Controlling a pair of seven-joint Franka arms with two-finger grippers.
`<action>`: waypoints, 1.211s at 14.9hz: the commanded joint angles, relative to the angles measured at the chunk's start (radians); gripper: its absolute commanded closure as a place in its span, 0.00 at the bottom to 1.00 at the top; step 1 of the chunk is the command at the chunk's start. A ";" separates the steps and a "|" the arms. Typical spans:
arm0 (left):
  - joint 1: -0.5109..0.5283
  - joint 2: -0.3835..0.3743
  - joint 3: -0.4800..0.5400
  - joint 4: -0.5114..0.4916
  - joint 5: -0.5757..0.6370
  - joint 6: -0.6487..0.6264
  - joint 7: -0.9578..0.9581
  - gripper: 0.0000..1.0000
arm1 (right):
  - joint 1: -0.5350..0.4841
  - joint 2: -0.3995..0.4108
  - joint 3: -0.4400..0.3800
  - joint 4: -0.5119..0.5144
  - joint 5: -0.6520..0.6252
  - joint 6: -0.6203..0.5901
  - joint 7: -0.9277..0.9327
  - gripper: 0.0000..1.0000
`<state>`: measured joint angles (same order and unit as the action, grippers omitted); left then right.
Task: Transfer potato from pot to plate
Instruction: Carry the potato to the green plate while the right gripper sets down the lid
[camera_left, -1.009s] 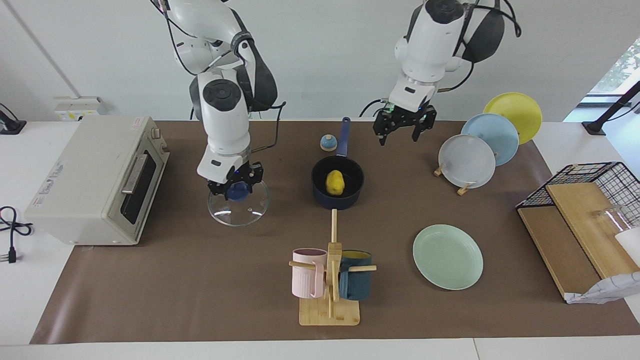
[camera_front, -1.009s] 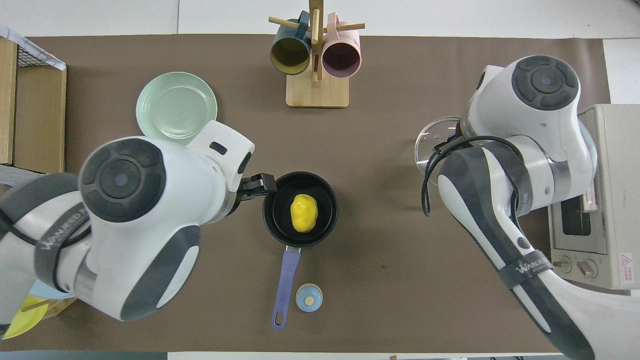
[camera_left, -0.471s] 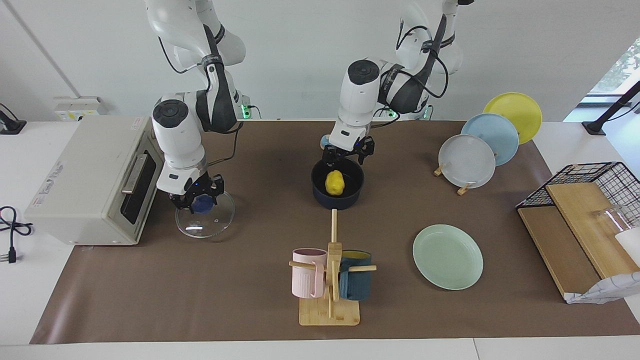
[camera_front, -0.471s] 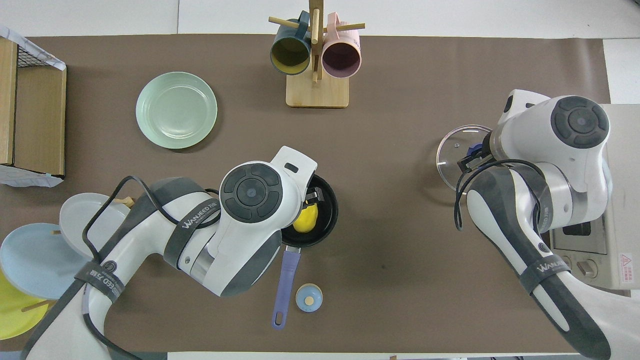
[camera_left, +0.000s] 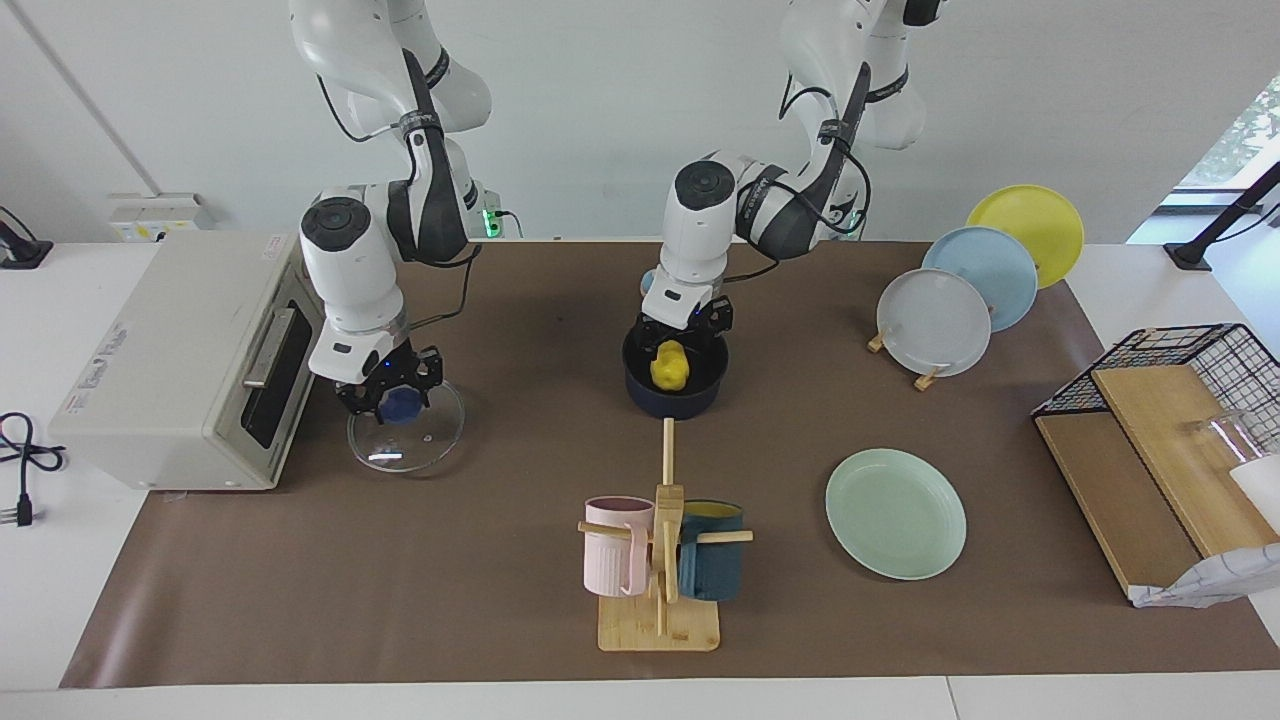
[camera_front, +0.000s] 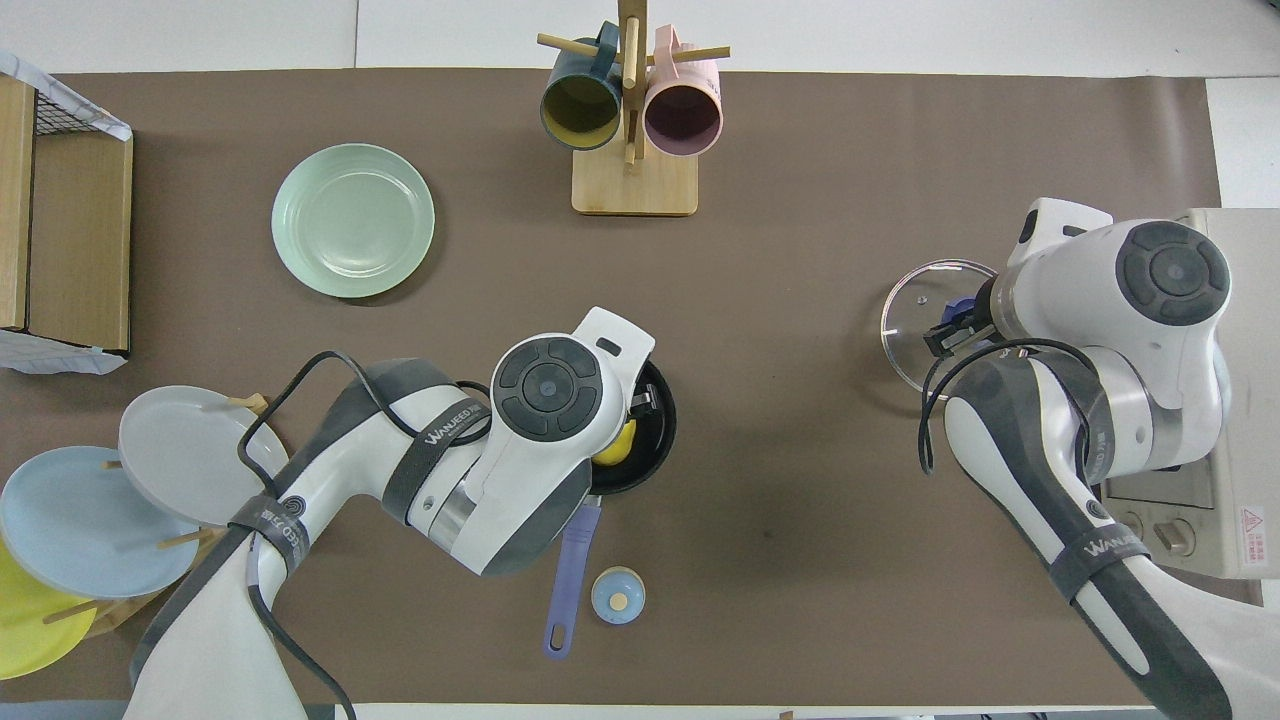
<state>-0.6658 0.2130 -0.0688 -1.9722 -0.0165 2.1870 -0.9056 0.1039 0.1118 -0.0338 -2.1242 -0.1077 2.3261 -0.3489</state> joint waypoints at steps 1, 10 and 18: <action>-0.018 0.031 0.015 -0.017 0.018 0.065 -0.052 0.00 | -0.026 -0.040 0.015 -0.052 0.000 0.035 -0.032 0.37; -0.051 0.058 0.015 -0.022 0.020 0.036 -0.052 0.00 | -0.029 -0.043 0.015 -0.086 0.006 0.056 -0.025 0.36; -0.051 0.057 0.015 -0.031 0.020 0.043 -0.053 0.00 | -0.036 -0.037 0.015 -0.142 0.006 0.151 -0.027 0.36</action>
<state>-0.7008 0.2778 -0.0680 -1.9848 -0.0161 2.2203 -0.9392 0.0955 0.1008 -0.0332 -2.2395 -0.1069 2.4579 -0.3569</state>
